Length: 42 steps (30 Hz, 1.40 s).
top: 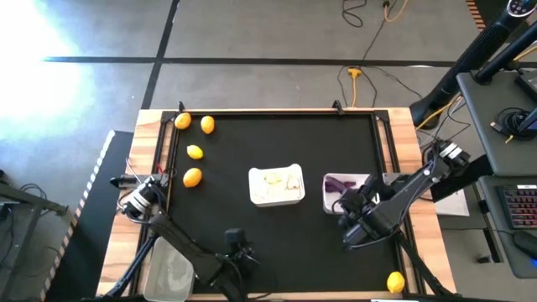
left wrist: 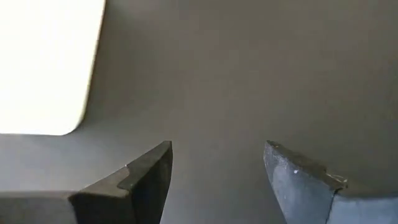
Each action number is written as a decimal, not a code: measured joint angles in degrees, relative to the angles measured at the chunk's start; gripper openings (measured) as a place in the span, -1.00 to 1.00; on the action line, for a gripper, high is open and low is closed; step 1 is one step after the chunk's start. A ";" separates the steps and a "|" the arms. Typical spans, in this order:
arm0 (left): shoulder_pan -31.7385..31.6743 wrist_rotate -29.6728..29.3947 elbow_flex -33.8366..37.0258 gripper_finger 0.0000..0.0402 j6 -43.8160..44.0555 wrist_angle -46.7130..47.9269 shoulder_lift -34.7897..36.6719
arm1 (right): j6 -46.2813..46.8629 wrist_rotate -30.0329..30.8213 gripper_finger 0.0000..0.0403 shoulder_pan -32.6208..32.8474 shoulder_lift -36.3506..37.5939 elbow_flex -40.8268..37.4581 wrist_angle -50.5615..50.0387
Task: Sort produce into baskets
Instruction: Put the eggplant into the right white bin, then put the lemon into the gray bin
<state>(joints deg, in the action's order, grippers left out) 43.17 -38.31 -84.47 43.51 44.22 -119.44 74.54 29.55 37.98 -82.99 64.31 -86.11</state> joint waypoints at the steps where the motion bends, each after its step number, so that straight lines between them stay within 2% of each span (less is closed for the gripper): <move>1: -0.06 0.02 2.28 0.17 -0.51 -3.69 0.77 | 0.82 -1.37 -0.07 0.00 0.28 -1.53 0.10; 8: -0.60 1.80 13.59 0.17 -4.76 -23.33 3.45 | 2.96 -7.76 0.02 -0.16 0.58 -10.91 3.15; 14: -1.94 5.40 18.43 0.17 -6.96 -35.26 3.48 | 1.97 -9.02 0.16 -0.26 0.64 -11.88 4.07; 18: -2.82 7.75 18.78 0.17 -6.85 -36.15 3.61 | 1.97 -9.34 0.29 -0.26 0.80 -7.30 -2.24; 21: -3.24 7.87 18.70 0.17 -7.25 -36.73 3.63 | 1.89 -12.99 0.36 -0.26 0.88 -1.43 -3.83; 23: -3.72 7.84 17.97 0.17 -7.87 -36.78 3.38 | 3.14 -15.80 0.38 -0.07 1.12 2.68 -3.08; 26: -4.47 7.58 16.44 0.17 -10.80 -37.07 2.87 | 10.16 -19.87 0.39 1.62 0.97 8.29 0.62; 31: -6.17 7.57 12.17 0.17 -19.93 -37.82 1.05 | 18.42 -24.06 0.31 8.67 -2.60 12.15 8.31; 33: -6.79 7.63 10.61 0.17 -21.56 -37.76 0.06 | 20.91 -27.89 0.28 11.75 -5.34 12.24 8.91; 37: -7.53 8.93 9.84 0.17 -23.48 -38.57 -1.32 | 23.69 -40.08 0.23 16.67 -11.74 11.67 8.86; 42: -7.60 9.00 9.65 0.17 -23.84 -42.49 -2.38 | 23.29 -54.03 0.26 17.80 -18.45 11.69 9.76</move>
<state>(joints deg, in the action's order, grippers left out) 35.57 -29.31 -74.82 19.66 1.73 -121.82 97.83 -24.48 55.77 -101.43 76.00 -76.35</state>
